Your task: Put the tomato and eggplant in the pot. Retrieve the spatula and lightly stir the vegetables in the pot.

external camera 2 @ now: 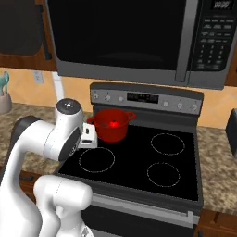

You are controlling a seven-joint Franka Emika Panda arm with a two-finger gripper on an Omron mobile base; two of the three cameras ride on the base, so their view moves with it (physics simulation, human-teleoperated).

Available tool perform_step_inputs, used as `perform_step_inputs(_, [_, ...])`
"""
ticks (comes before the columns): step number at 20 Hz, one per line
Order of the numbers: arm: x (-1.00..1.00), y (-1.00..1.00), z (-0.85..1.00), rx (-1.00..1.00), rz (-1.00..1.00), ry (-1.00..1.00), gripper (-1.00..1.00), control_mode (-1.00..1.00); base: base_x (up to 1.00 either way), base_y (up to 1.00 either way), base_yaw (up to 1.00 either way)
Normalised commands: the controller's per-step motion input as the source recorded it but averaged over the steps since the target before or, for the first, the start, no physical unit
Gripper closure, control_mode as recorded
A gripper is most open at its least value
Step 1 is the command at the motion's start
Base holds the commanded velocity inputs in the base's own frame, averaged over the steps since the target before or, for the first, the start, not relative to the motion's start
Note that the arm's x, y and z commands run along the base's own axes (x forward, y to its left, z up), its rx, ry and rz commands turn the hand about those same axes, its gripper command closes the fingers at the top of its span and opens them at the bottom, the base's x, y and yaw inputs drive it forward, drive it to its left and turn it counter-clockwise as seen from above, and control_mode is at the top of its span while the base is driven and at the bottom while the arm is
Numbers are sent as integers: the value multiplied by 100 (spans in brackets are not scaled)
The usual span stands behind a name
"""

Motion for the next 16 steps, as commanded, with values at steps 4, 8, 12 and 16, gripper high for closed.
perform_step_inputs(4, [0, 0, 0, 0, 0, 0, 100, 100, 44, 20, -41])
perform_step_inputs(8, [0, 0, 0, 0, 0, 0, 100, 100, 44, 19, -19])
perform_step_inputs(12, [8, 6, -1, -8, 0, 1, 100, -100, 0, 0, 0])
perform_step_inputs(16, [46, 0, 0, -2, 1, 7, 100, -100, 0, 0, 0])
